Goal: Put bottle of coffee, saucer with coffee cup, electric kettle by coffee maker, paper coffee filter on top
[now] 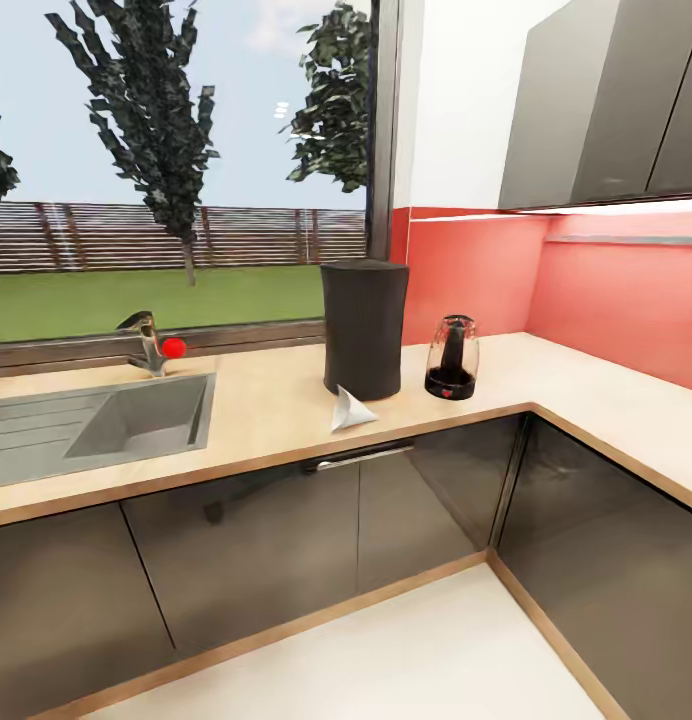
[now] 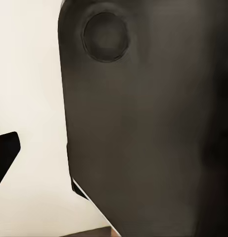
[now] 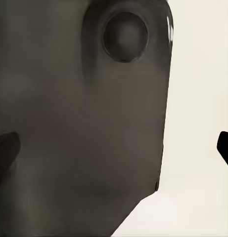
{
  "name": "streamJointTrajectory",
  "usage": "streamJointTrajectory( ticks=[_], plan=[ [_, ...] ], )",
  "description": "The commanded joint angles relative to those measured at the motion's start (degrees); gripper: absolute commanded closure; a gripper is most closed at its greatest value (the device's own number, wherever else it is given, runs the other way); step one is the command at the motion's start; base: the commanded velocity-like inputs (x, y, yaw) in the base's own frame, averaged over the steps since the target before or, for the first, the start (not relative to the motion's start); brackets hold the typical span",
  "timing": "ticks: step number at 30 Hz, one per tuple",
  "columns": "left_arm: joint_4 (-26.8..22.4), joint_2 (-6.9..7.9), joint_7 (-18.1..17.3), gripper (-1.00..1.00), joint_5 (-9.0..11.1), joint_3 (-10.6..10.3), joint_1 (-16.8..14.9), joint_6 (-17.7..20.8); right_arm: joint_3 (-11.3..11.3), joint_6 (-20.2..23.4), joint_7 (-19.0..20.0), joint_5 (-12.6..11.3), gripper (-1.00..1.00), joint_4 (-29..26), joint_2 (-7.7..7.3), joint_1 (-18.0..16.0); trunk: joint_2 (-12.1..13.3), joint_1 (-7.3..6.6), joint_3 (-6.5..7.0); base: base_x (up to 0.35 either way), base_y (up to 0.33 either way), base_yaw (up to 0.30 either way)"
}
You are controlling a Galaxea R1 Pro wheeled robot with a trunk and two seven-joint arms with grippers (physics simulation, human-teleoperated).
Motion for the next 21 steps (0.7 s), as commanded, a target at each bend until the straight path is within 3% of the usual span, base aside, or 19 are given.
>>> streamJointTrajectory(
  ticks=[1,6,9,14,21],
  plan=[
    [-0.16,-0.09,-0.09,-1.0,0.22,0.09,-0.04,0.0,-0.03,-0.04,0.33,0.01,-1.0,0.0,0.04,0.08,-0.01,0.0,-0.03,0.0,0.0,0.0],
    [-0.19,-0.09,-0.09,-1.0,0.19,0.09,-0.08,-0.01,-0.01,-0.08,0.39,0.0,-1.0,-0.12,0.19,0.09,-0.01,0.0,-0.03,0.0,0.0,0.0],
    [-0.55,-0.09,-0.09,-1.0,0.18,0.11,-0.1,0.04,0.05,-0.27,0.44,0.09,-1.0,-1.1,1.16,-0.36,-0.01,0.0,-0.03,0.0,0.0,0.0],
    [-0.61,0.21,0.16,-1.0,0.59,0.42,-0.18,0.41,-0.24,-0.35,0.37,0.01,-1.0,-2.72,2.77,-0.44,1.99,-1.09,0.87,0.0,0.0,0.0],
    [-0.63,0.18,0.18,-1.0,1.7,0.88,-0.23,0.36,-0.34,-0.23,0.35,0.0,-1.0,-4.98,2.65,-0.45,4.8,-2.63,2.13,0.0,0.0,0.004]
  ],
)
